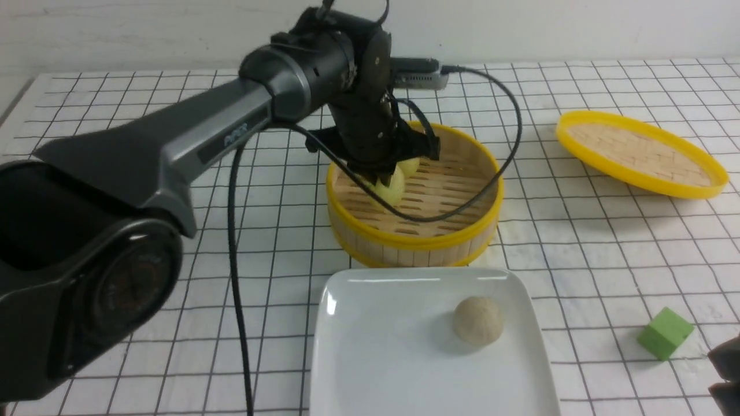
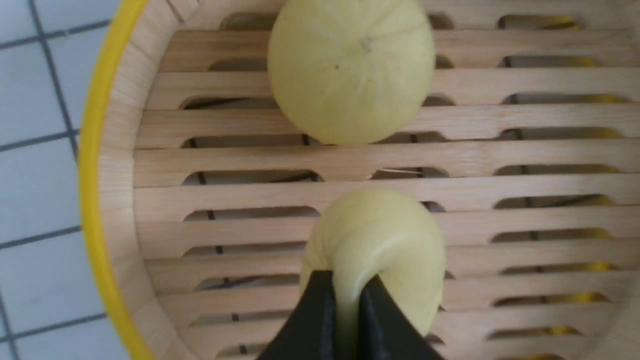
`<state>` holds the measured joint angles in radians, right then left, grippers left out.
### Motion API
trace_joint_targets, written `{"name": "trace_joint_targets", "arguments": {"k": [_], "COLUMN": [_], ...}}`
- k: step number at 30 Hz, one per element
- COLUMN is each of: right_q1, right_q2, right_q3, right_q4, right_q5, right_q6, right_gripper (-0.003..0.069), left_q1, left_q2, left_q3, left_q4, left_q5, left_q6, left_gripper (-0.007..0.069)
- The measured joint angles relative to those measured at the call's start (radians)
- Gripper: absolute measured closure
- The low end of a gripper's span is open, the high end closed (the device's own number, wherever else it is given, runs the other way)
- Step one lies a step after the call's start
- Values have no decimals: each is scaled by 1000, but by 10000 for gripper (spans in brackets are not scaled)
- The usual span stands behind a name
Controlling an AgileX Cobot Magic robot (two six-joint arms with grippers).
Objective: Put the steamed buns into the plate on the white-black tablecloth.
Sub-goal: 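Reach into the bamboo steamer and grasp a bun with the left gripper, then carry the bun from the bamboo steamer to the plate with the left gripper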
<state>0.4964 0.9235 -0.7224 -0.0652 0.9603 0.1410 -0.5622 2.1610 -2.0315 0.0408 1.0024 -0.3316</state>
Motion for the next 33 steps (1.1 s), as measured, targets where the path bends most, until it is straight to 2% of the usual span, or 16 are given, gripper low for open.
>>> {"name": "trace_joint_targets", "arguments": {"k": [8, 9, 14, 18, 21, 24, 29, 33], "right_q1": [0, 0, 0, 0, 0, 0, 0, 0], "right_q2": [-1, -1, -1, -1, -1, -1, -1, -2], "right_q3": [0, 0, 0, 0, 0, 0, 0, 0], "right_q4": [4, 4, 4, 4, 4, 4, 4, 5], "right_q5": [2, 2, 12, 13, 13, 13, 14, 17], "right_q6": [0, 0, 0, 2, 2, 3, 3, 3], "right_gripper": [646, 646, 641, 636, 633, 631, 630, 630], "left_q1": [0, 0, -49, -127, -155, -160, -160, -160], "left_q2": [-360, -368, -480, -437, -378, -319, -272, -272], "left_q3": [47, 56, 377, 582, 645, 652, 649, 563], "left_q4": [56, 56, -73, -93, -93, -90, -89, -68], "left_q5": [225, 227, 232, 82, -59, -123, -142, -103], "left_q6": [5, 7, 40, 41, 29, -4, -32, -31], "left_gripper": [602, 602, 600, 575, 515, 411, 211, 144]}}
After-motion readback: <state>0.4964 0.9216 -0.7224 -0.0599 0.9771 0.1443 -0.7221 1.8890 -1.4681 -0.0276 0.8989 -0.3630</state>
